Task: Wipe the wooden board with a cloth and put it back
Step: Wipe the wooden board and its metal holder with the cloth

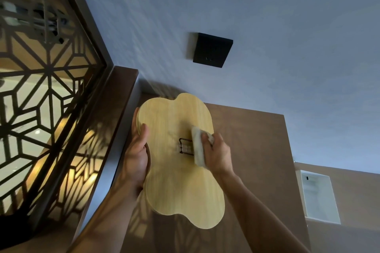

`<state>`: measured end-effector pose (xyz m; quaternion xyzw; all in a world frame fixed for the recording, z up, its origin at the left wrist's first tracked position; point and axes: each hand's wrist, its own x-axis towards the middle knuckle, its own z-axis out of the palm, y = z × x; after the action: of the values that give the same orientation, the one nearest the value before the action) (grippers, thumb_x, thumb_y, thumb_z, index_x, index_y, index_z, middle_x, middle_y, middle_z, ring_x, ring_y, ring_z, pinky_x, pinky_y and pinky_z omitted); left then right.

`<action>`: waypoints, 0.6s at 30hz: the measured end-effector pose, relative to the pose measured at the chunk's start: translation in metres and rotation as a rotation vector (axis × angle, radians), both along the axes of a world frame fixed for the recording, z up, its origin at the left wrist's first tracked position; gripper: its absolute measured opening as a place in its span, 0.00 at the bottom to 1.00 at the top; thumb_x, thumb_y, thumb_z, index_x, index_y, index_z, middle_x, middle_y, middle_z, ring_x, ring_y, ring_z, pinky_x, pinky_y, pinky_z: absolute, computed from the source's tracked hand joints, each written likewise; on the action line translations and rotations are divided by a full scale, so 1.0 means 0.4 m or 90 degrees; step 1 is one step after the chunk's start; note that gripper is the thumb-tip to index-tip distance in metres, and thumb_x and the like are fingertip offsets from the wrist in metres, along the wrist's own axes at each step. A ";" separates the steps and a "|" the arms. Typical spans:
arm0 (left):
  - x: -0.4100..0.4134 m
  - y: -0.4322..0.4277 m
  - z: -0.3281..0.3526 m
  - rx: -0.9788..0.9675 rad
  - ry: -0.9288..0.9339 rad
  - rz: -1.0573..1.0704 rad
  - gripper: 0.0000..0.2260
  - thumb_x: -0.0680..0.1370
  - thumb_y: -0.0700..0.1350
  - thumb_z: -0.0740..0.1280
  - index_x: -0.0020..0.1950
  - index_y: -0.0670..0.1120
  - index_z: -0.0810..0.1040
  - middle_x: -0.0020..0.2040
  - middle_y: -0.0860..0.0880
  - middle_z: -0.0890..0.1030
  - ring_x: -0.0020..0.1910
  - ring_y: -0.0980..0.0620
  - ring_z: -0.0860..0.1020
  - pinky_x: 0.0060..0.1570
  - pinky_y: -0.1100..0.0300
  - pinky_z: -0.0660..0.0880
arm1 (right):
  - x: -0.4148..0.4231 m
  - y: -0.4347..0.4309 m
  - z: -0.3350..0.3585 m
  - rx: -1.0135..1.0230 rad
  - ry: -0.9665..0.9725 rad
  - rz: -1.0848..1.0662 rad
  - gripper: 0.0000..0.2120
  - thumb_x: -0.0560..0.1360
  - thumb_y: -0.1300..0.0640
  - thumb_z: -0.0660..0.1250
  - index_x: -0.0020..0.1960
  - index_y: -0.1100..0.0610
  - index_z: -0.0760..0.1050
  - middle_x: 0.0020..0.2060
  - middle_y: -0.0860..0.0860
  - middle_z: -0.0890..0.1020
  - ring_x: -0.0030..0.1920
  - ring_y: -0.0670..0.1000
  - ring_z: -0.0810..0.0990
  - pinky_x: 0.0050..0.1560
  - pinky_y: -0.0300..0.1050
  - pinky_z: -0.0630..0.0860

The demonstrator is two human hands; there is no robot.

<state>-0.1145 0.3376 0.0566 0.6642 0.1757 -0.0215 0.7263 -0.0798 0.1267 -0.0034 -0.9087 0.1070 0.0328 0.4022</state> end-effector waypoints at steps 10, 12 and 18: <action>-0.004 0.006 -0.004 0.003 0.014 0.002 0.23 0.82 0.63 0.56 0.76 0.58 0.67 0.79 0.49 0.64 0.79 0.46 0.62 0.78 0.43 0.58 | 0.028 -0.124 0.012 -0.160 -0.038 -0.073 0.14 0.80 0.45 0.64 0.45 0.54 0.65 0.31 0.47 0.76 0.31 0.55 0.76 0.27 0.45 0.67; -0.006 0.005 0.003 0.013 0.027 -0.007 0.33 0.76 0.70 0.57 0.77 0.53 0.67 0.79 0.45 0.66 0.78 0.44 0.64 0.77 0.43 0.60 | 0.032 -0.079 0.067 0.015 -0.082 -0.096 0.14 0.79 0.43 0.65 0.43 0.50 0.68 0.31 0.45 0.78 0.32 0.48 0.76 0.27 0.44 0.70; 0.005 0.023 -0.024 0.047 -0.042 -0.022 0.23 0.84 0.50 0.52 0.80 0.54 0.57 0.79 0.55 0.59 0.80 0.53 0.57 0.71 0.70 0.61 | 0.009 0.043 0.083 0.144 -0.059 0.024 0.18 0.78 0.42 0.66 0.39 0.53 0.67 0.29 0.39 0.76 0.29 0.41 0.72 0.29 0.32 0.67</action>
<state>-0.1123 0.3469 0.0469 0.6941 0.1407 -0.0056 0.7060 -0.0762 0.1438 0.0296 -0.8600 0.0668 0.0098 0.5058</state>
